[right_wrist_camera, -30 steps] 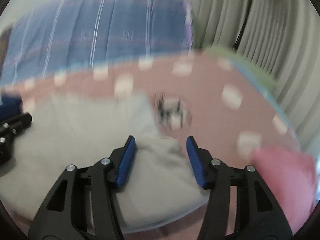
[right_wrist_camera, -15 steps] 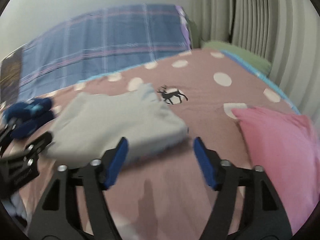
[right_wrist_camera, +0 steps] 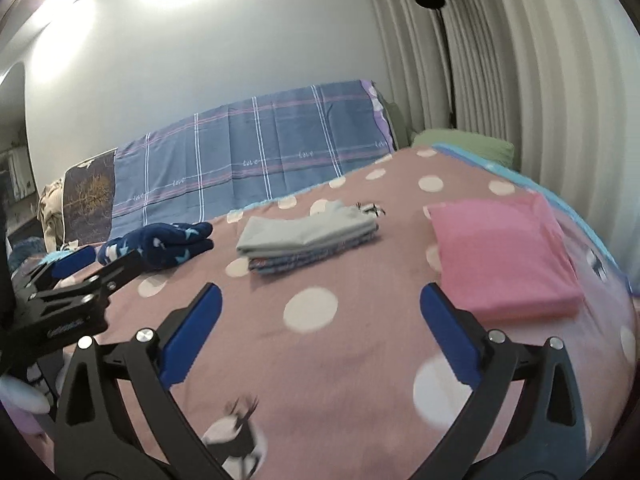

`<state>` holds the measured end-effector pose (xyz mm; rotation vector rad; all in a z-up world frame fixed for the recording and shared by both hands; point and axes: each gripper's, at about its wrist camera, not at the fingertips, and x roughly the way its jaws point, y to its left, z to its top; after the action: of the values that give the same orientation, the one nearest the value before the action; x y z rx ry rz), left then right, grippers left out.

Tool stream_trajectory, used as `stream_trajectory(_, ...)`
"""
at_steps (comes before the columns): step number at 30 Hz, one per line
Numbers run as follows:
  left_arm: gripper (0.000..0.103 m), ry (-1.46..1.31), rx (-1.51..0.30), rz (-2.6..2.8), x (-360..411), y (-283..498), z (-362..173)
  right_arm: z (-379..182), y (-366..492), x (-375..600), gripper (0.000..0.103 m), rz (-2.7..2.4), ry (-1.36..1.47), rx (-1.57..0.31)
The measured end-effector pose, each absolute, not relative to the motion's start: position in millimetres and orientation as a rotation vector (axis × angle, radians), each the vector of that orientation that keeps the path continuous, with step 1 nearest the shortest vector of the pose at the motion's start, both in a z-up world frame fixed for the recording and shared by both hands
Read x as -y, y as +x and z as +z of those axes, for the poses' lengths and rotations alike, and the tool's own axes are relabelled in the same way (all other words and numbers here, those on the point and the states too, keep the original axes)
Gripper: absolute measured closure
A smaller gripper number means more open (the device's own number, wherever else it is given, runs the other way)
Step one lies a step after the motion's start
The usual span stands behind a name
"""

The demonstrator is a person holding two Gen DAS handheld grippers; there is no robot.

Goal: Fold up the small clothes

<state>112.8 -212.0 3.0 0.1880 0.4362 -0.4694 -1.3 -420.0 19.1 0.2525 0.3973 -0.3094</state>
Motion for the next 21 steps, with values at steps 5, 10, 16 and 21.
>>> stream_trajectory(5,0.001,0.229,-0.455,-0.447,189.4,72.6,2.4,26.2,-29.1,394.7,0.002,-0.329,0.238,-0.423)
stream_trajectory(10,0.001,0.178,-0.465,-0.452,164.4,45.4,8.0,34.5,-43.1,373.1,0.002,-0.336,0.215,-0.423)
stream_trajectory(16,0.001,0.193,-0.462,-0.458,147.9,23.3,11.8,39.1,-51.6,357.7,0.002,-0.324,0.194,-0.427)
stream_trajectory(21,0.001,0.202,-0.446,-0.459,144.4,14.3,12.1,38.5,-50.8,348.8,0.002,-0.319,0.176,-0.437)
